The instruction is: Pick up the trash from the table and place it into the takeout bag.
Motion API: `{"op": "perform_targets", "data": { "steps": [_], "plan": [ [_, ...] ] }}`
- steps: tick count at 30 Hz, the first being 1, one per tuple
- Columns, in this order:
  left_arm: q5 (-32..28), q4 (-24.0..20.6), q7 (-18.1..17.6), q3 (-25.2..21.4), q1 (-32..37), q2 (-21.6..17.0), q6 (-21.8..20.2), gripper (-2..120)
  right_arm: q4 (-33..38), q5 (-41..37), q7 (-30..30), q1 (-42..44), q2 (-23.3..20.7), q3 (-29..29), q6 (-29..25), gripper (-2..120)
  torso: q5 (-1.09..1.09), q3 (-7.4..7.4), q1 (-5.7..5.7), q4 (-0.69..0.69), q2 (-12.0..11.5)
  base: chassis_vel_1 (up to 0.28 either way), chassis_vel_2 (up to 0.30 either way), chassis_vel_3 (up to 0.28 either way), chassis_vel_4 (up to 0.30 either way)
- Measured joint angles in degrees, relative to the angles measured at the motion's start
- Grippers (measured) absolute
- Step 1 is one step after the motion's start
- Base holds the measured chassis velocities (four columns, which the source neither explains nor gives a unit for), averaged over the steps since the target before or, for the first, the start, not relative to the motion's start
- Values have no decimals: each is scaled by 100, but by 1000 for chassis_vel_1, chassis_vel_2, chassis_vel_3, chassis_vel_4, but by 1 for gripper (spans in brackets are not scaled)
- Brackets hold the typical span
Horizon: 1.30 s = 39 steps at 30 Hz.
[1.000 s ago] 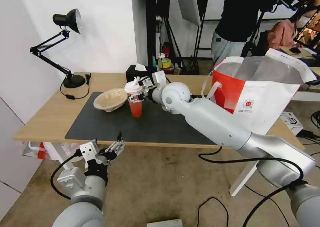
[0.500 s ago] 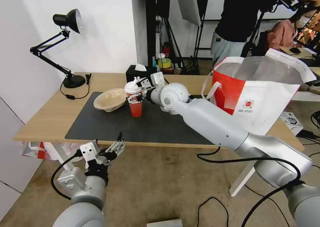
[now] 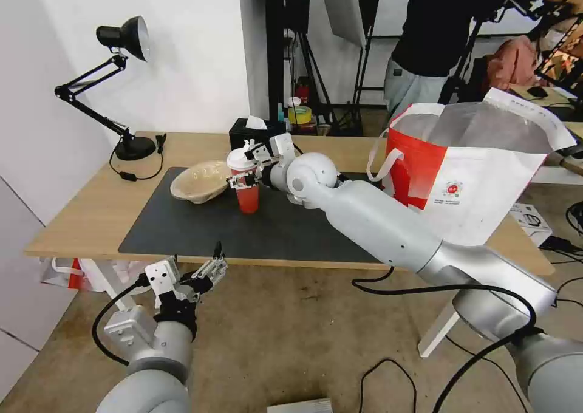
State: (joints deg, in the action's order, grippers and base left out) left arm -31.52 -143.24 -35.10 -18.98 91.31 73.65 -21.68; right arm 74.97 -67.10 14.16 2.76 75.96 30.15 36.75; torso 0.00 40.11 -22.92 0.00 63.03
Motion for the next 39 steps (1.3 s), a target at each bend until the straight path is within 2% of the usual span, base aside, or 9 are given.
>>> {"op": "perform_targets", "data": {
  "steps": [1,4,6,8,12,24,29,38,39],
  "plan": [
    [0,0,0,0,0,0,0,100,0,0,0,0,0,0,0,83,0,0,0,0,0,0,0,0,0],
    [1,0,1,-2,12,-9,3,100,21,7,-6,27,-39,-2,-23,68,0,0,0,0,0,0,0,0,0],
    [1,0,1,-2,13,-11,3,100,41,7,-7,31,-58,-2,-26,65,0,0,0,0,0,0,0,0,0],
    [3,0,3,9,12,-12,3,100,97,-1,-3,44,-118,-2,-34,53,1,0,0,0,0,0,0,0,0],
    [9,0,5,21,9,-14,3,100,165,-30,15,57,-186,-2,-39,39,0,0,0,0,0,0,0,0,0],
    [18,0,7,22,8,-62,3,100,715,-273,176,89,-531,-246,-36,12,1,0,0,0,0,0,0,0,0],
    [18,0,7,10,16,-86,1,100,1262,-633,421,-97,-820,-467,74,3,1,-1,0,0,0,0,0,0,0],
    [46,0,7,9,61,-100,0,100,2047,-1399,1141,-454,-1292,-737,310,3,1,-1,0,0,0,0,0,0,0],
    [58,0,8,11,84,-111,0,100,2232,-1536,1223,-523,-1482,-806,326,3,1,-1,0,0,0,0,0,0,0]
  ]
}}
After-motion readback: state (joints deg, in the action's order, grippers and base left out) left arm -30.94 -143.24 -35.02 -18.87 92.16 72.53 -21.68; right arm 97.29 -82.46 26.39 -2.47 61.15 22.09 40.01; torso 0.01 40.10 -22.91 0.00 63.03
